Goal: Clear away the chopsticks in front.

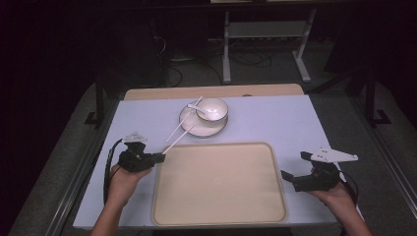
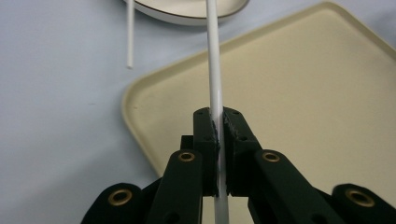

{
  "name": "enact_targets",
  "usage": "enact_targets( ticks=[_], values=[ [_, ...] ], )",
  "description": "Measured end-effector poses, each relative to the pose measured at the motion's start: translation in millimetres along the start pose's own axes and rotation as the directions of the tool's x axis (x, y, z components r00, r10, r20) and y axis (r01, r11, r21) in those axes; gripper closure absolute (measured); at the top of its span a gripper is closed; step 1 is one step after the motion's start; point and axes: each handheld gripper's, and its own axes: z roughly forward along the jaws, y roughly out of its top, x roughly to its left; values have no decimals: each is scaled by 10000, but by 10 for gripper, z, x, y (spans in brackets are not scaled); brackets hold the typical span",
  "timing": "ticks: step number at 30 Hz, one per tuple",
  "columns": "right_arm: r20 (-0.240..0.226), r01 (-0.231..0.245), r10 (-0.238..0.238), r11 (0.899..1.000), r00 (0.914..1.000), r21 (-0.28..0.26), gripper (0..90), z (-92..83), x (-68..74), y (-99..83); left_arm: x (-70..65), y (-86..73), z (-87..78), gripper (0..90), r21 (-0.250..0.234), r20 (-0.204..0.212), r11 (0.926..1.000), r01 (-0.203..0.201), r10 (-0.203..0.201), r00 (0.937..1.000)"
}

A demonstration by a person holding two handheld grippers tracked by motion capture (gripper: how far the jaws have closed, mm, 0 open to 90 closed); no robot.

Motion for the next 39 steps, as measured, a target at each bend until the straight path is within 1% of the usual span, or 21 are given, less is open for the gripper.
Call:
enact_targets(
  ticks=[1,2,4,8,10,12,14,18,22,27,33,39],
  values=[
    [-3,1,-1,10000,10000,0,0,1,2,0,-35,-17,19,846,32,95,10000,6,-6,10000],
    [-8,15,-15,10000,10000,-6,0,1,3,-1,-67,-32,40,846,110,206,9999,-88,85,9998],
    [0,43,-43,10000,10000,20,0,5,3,-1,-134,-43,75,846,242,292,9993,-285,277,9992],
    [32,70,-70,10000,10000,42,0,7,-7,-6,-225,-33,158,846,388,538,9979,-516,495,9973],
    [29,7,-7,10000,10000,35,0,9,-18,-8,-261,-32,201,846,503,661,9965,-665,632,9958],
    [40,2,-3,10000,10000,80,0,14,-30,-12,-293,-34,237,846,555,767,9961,-692,649,9949],
    [9,-5,5,10000,10000,79,0,20,-38,-14,-325,-39,276,846,654,880,9946,-805,746,9933],
    [1,-27,27,10000,10000,69,0,21,-50,-16,-348,-48,354,846,789,1034,9928,-904,821,9912],
    [7,-74,74,10000,10000,61,0,22,-58,-20,-367,-62,417,846,891,1063,9914,-955,859,9906],
    [-5,-46,46,9999,10000,90,0,33,-61,-19,-356,-72,496,845,980,1001,9901,-1007,908,9908],
    [13,-67,67,9999,10000,89,0,27,-60,-22,-357,-86,549,845,1150,847,9882,-1012,917,9922],
    [-3,-41,41,10000,10000,78,0,30,-68,-22,-360,-101,593,844,1256,876,9867,-1030,924,9919]
  ],
)
